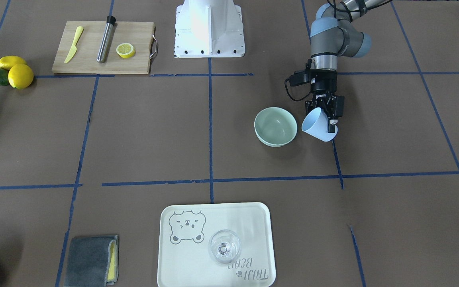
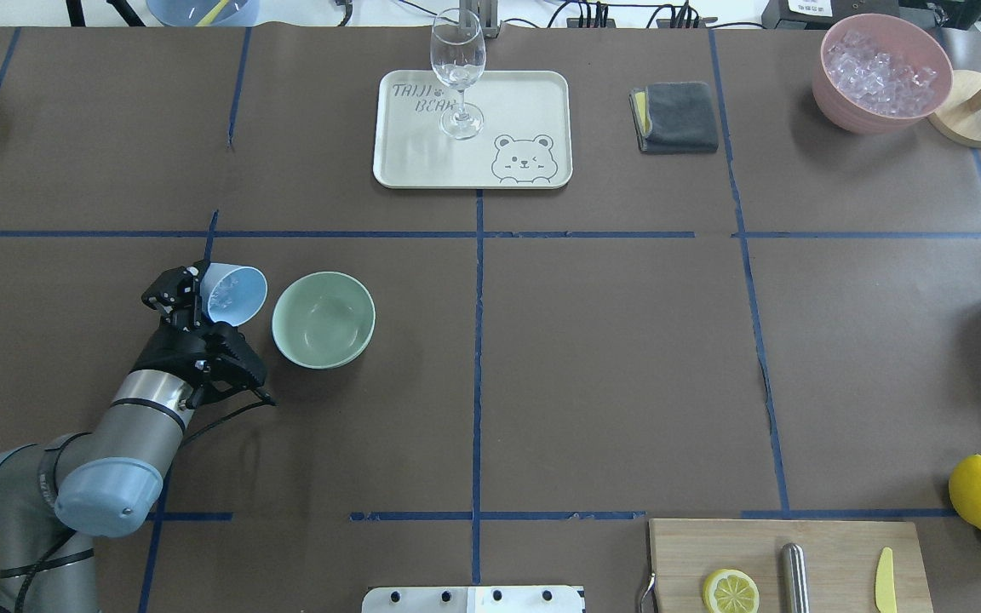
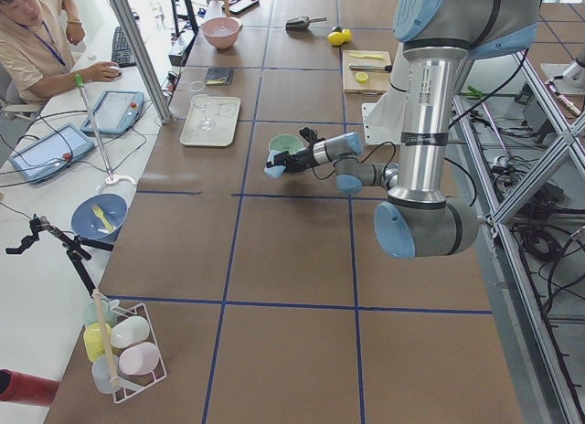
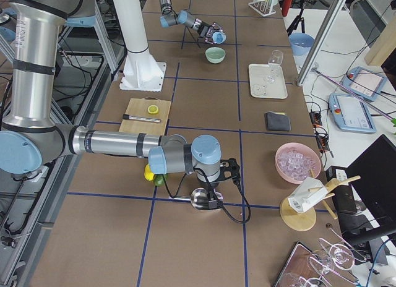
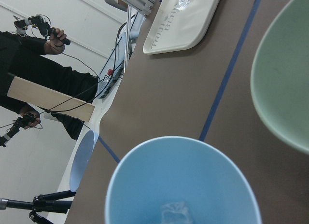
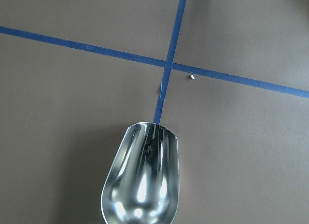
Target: Pour ice into bowl
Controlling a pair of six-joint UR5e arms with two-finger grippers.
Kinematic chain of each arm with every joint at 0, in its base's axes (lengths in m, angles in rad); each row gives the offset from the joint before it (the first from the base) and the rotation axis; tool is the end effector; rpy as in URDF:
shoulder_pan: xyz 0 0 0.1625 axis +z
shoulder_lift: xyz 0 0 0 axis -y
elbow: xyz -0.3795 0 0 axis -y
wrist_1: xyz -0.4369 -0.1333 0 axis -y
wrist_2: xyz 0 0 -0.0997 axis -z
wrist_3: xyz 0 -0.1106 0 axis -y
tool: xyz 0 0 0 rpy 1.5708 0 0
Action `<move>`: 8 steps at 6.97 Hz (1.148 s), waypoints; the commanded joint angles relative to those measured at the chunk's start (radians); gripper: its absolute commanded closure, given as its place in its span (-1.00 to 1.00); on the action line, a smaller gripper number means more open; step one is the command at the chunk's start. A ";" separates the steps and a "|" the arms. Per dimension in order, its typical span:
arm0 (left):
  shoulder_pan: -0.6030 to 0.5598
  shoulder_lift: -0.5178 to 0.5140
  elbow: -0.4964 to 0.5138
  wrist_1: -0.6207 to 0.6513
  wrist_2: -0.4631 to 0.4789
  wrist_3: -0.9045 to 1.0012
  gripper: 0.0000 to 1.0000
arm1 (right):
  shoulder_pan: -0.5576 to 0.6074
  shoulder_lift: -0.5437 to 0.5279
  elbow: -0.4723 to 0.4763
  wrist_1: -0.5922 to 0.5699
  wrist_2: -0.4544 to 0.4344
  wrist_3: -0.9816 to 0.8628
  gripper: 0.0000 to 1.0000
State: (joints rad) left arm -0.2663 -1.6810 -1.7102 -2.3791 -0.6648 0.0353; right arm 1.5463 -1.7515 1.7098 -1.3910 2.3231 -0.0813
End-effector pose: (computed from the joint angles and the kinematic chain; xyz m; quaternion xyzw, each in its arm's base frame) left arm 0.4953 -0.3635 0.3784 0.5894 -0.0353 0.3089 0.7456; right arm 0.0460 -0.4795 0.6203 0.0746 -0.3645 -0.0744 0.9252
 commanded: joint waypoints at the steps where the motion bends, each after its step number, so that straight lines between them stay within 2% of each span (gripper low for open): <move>1: 0.022 -0.046 -0.006 0.090 0.056 0.156 1.00 | 0.000 -0.005 -0.001 0.000 -0.001 0.000 -1.00; 4: 0.022 -0.048 -0.006 0.090 0.117 0.456 1.00 | 0.000 -0.005 0.001 0.000 -0.001 0.000 -1.00; 6: 0.029 -0.092 0.006 0.092 0.117 0.665 1.00 | 0.001 -0.006 -0.001 0.000 0.001 0.000 -1.00; 8: 0.029 -0.094 0.004 0.092 0.119 0.748 1.00 | 0.000 -0.006 -0.001 0.001 -0.001 0.000 -1.00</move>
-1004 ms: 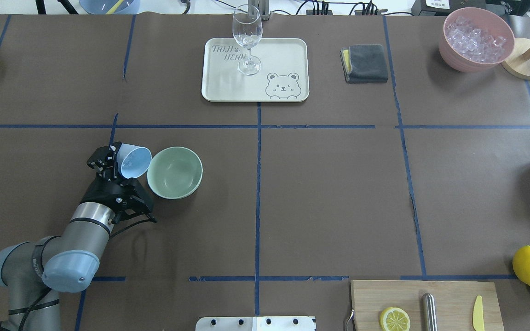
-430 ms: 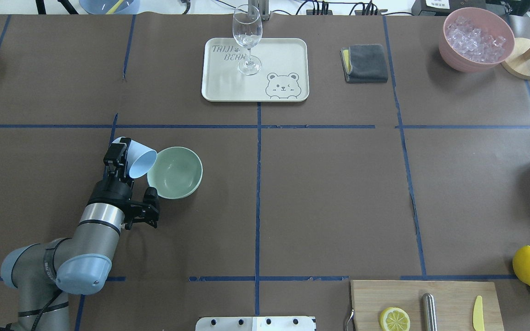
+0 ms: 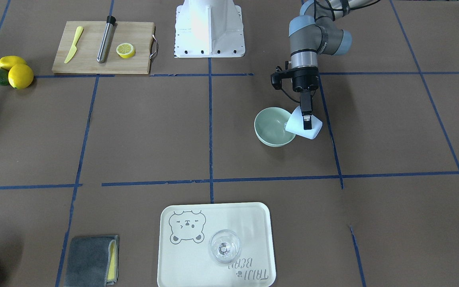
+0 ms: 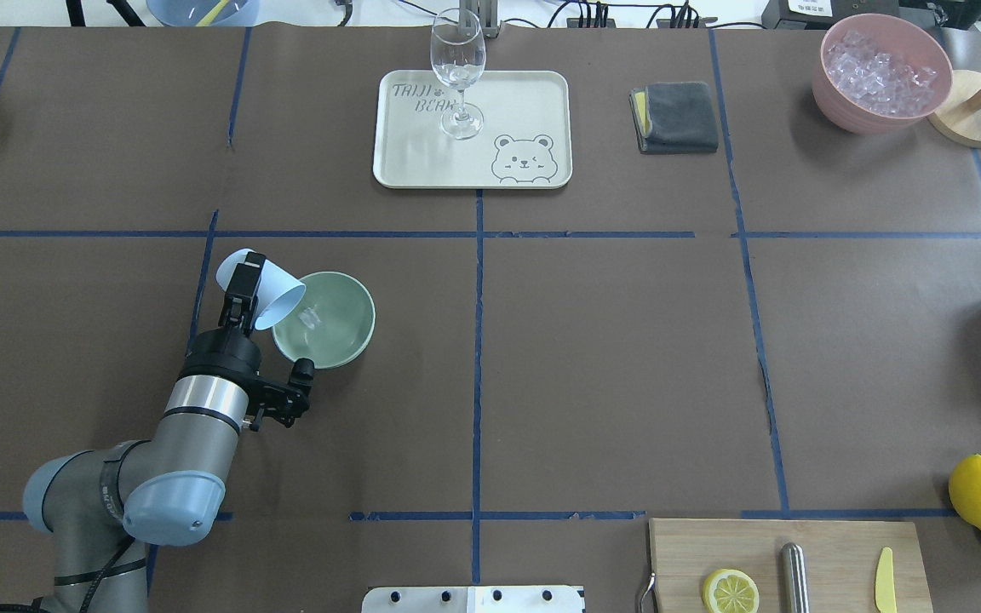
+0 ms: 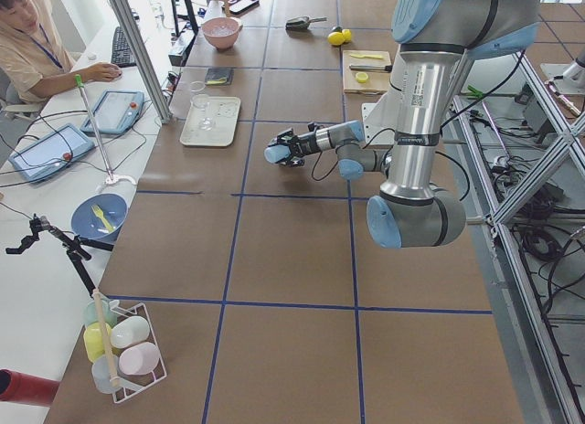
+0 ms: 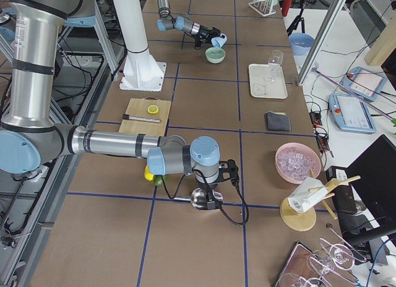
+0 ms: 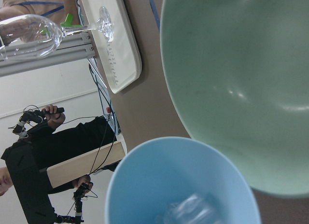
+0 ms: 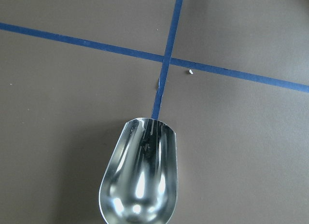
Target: Pour ice into bowl
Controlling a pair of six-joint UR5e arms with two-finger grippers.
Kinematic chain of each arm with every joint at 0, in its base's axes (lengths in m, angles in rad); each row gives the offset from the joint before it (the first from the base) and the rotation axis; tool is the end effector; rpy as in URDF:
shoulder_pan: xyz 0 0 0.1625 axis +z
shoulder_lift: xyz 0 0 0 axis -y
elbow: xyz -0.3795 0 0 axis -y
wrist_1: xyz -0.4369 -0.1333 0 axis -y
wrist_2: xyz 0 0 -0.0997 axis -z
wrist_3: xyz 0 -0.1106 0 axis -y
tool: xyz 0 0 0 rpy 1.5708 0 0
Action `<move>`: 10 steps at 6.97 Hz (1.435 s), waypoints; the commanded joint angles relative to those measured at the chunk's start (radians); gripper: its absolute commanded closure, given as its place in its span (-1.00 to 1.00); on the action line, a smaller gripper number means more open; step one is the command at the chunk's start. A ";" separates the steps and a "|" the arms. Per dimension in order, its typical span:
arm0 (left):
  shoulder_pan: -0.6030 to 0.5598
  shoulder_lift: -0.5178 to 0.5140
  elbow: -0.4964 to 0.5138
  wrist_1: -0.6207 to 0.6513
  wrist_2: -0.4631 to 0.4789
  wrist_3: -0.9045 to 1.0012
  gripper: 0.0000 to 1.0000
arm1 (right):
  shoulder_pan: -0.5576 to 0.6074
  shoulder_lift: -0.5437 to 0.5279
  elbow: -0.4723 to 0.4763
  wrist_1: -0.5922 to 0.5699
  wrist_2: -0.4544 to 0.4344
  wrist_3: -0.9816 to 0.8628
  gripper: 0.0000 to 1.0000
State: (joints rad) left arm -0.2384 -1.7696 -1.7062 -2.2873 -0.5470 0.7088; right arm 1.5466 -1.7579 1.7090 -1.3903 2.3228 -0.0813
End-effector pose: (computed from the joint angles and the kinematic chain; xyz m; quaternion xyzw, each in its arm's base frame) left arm 0.5168 -0.3600 0.3333 0.5462 -0.2692 0.5145 0.6038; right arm 0.0462 -0.4765 0.6237 0.0716 -0.3645 -0.0730 0.9256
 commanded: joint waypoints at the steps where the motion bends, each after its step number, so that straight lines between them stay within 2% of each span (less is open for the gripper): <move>1: 0.002 -0.007 0.000 -0.001 0.024 0.115 1.00 | 0.000 0.000 0.000 0.001 0.000 0.000 -1.00; 4: 0.002 -0.005 0.000 -0.001 0.025 0.132 1.00 | 0.000 0.001 0.000 0.001 0.000 0.000 -1.00; 6: 0.002 -0.005 -0.016 -0.006 0.027 0.314 1.00 | 0.000 0.000 0.000 0.001 0.000 0.000 -1.00; 10: 0.001 -0.002 -0.012 -0.011 0.027 0.314 1.00 | 0.000 0.001 -0.002 -0.001 0.000 0.000 -1.00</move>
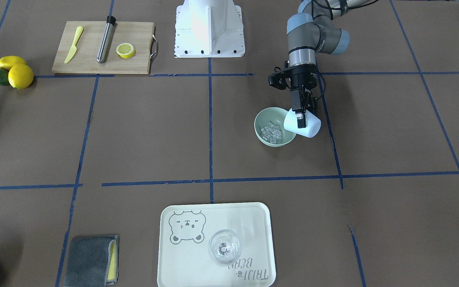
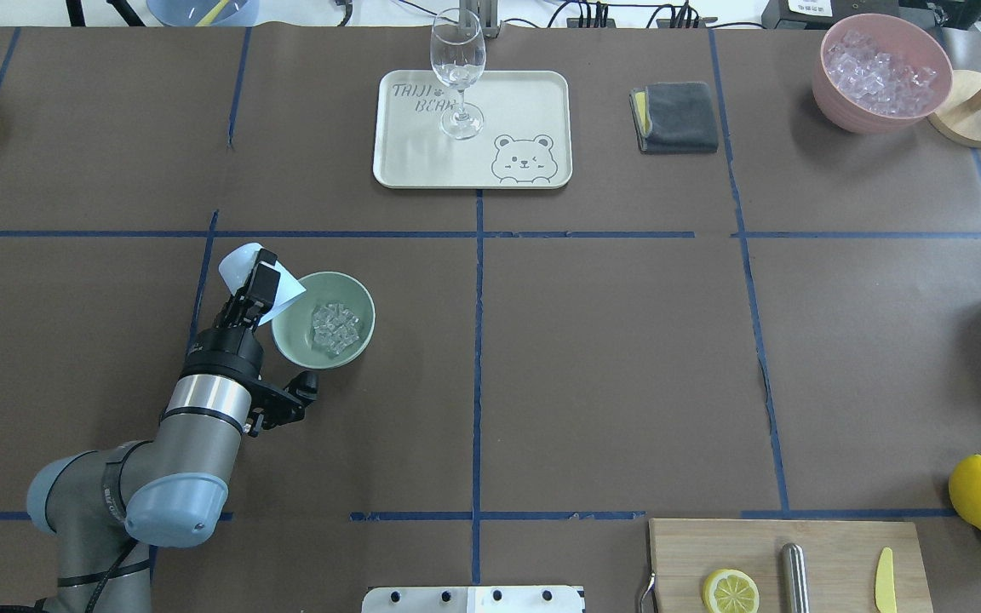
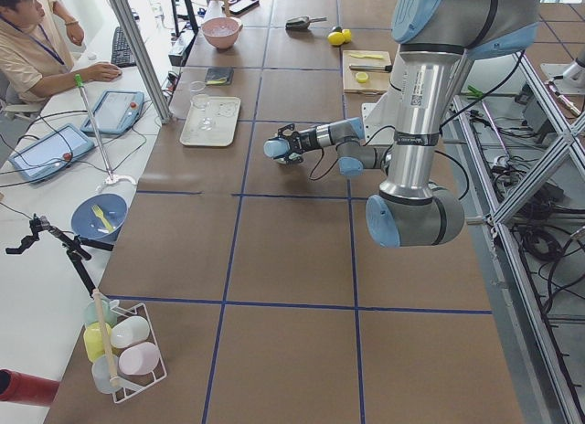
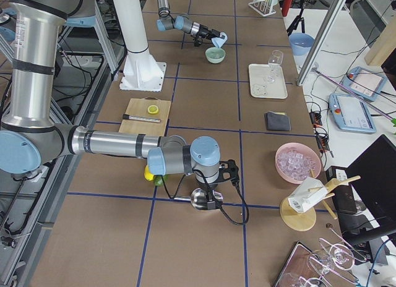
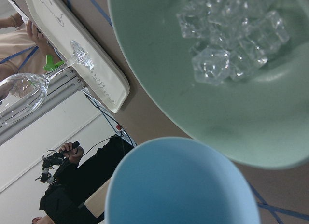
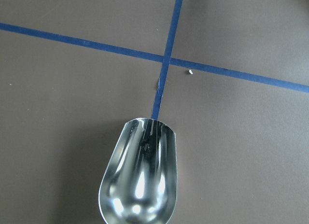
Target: Pour ice into bowl
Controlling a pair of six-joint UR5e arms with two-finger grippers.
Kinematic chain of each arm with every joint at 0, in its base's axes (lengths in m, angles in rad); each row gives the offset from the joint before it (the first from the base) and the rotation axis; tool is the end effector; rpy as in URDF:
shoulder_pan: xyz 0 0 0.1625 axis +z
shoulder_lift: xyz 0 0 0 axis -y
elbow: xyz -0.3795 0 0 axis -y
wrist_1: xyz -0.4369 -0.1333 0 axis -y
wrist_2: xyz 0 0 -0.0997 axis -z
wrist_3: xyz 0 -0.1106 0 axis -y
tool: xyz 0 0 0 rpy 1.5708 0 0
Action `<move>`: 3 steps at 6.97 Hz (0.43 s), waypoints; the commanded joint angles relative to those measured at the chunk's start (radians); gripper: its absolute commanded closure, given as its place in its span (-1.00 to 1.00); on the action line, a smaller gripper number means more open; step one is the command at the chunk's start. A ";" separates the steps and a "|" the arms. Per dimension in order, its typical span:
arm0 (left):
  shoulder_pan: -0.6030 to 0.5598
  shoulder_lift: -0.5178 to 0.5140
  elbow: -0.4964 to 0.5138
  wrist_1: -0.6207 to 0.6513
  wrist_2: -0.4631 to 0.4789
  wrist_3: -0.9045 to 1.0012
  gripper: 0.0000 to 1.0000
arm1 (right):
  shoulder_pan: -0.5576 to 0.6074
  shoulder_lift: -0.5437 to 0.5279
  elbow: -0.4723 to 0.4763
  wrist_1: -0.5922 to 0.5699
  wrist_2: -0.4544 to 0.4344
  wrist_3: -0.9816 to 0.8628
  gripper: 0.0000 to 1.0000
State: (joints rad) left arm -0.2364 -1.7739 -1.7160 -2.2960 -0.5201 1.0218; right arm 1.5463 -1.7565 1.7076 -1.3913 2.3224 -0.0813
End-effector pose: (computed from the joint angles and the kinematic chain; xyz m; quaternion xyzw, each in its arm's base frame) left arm 0.5132 -0.3595 0.3237 0.5041 -0.3569 0.5888 0.5214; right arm 0.0461 -0.4770 0.6240 0.0711 -0.3644 -0.0730 0.9257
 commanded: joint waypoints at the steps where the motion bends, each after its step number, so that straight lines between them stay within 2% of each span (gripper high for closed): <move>1: -0.001 0.008 -0.007 -0.038 -0.001 -0.003 1.00 | 0.000 0.000 0.000 0.000 0.000 0.000 -1.00; 3: -0.004 0.034 0.013 -0.377 -0.014 -0.006 1.00 | 0.000 0.000 0.000 0.000 0.000 0.000 -1.00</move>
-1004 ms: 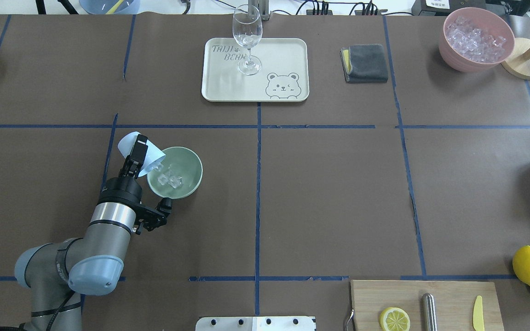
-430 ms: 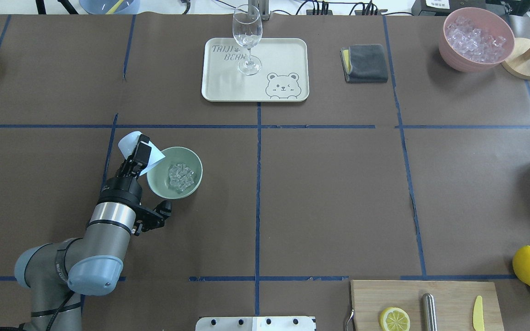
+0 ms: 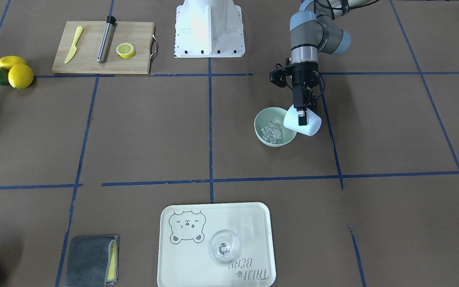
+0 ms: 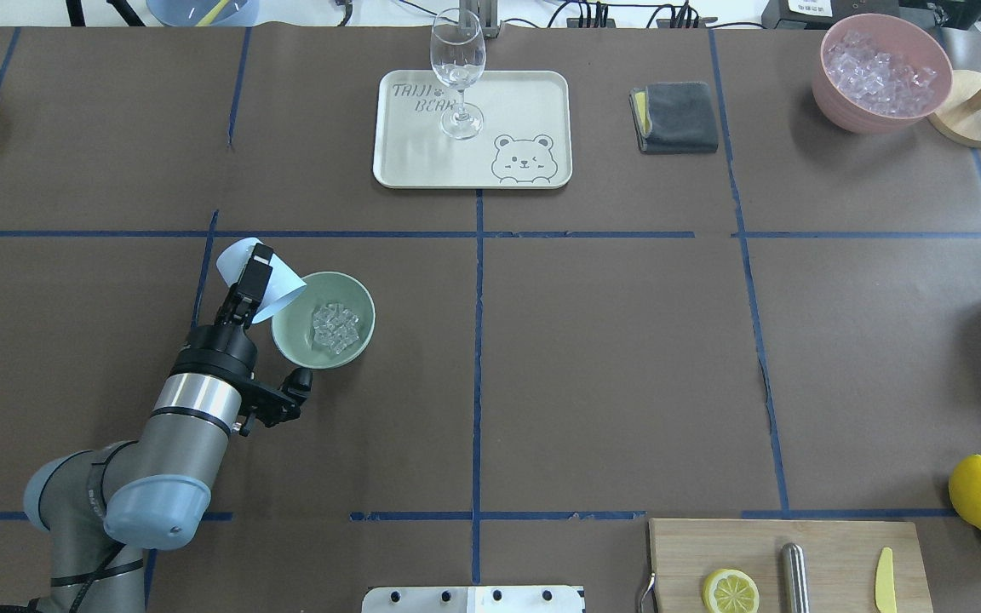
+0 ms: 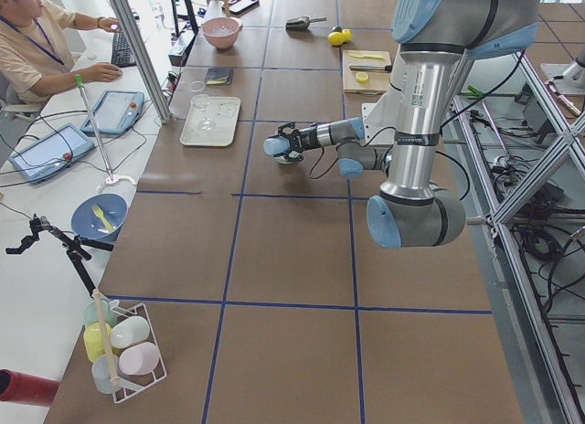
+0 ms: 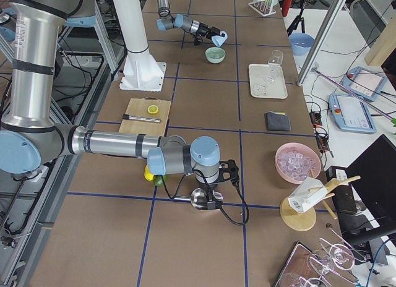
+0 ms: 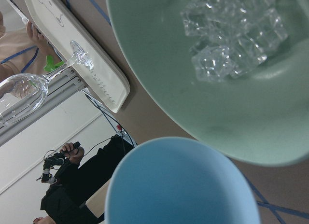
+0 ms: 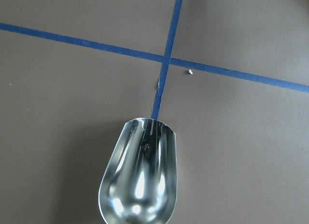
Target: Pour ice into bowl
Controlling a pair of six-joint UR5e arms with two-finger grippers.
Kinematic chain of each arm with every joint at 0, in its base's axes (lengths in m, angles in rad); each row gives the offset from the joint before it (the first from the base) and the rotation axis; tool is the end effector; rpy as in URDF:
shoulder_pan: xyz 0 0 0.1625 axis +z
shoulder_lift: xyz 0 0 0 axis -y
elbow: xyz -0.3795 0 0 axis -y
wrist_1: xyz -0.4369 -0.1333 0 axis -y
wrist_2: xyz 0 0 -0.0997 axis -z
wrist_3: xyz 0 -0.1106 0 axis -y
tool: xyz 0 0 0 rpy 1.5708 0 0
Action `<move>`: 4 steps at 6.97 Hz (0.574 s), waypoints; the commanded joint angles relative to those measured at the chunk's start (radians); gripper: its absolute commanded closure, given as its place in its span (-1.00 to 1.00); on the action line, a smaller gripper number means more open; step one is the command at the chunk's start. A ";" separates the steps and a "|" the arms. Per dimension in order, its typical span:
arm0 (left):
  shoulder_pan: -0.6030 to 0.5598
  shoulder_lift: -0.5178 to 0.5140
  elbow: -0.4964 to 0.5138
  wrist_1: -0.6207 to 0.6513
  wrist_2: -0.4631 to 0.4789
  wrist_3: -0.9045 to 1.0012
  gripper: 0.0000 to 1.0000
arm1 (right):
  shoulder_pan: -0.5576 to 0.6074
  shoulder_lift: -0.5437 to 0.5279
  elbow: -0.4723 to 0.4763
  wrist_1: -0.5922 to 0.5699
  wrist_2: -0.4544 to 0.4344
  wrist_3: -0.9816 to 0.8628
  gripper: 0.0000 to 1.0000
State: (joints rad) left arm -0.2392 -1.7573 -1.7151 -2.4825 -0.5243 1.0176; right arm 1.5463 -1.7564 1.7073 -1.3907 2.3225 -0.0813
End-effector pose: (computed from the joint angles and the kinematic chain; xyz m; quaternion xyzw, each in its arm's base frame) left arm 0.4977 -0.3571 0.3170 0.5615 -0.3225 0.5375 0.5401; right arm 0.0461 -0.4770 0.6240 0.0713 -0.3644 -0.0731 0.9256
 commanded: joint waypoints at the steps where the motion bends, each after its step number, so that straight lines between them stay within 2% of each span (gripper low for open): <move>1: -0.002 0.047 0.012 -0.276 -0.082 -0.102 1.00 | 0.000 0.000 0.000 -0.001 0.000 0.000 -1.00; 2: -0.002 0.071 0.008 -0.335 -0.170 -0.311 1.00 | 0.000 0.000 0.000 -0.001 0.000 0.000 -1.00; 3: -0.003 0.093 0.006 -0.442 -0.250 -0.429 1.00 | 0.000 0.002 -0.002 0.001 -0.002 -0.002 -1.00; 4: -0.003 0.125 0.008 -0.570 -0.326 -0.624 1.00 | 0.000 0.002 0.000 0.001 -0.002 -0.002 -1.00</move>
State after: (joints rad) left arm -0.2418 -1.6664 -1.7075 -2.9144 -0.7583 0.5985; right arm 1.5463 -1.7554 1.7066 -1.3903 2.3214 -0.0823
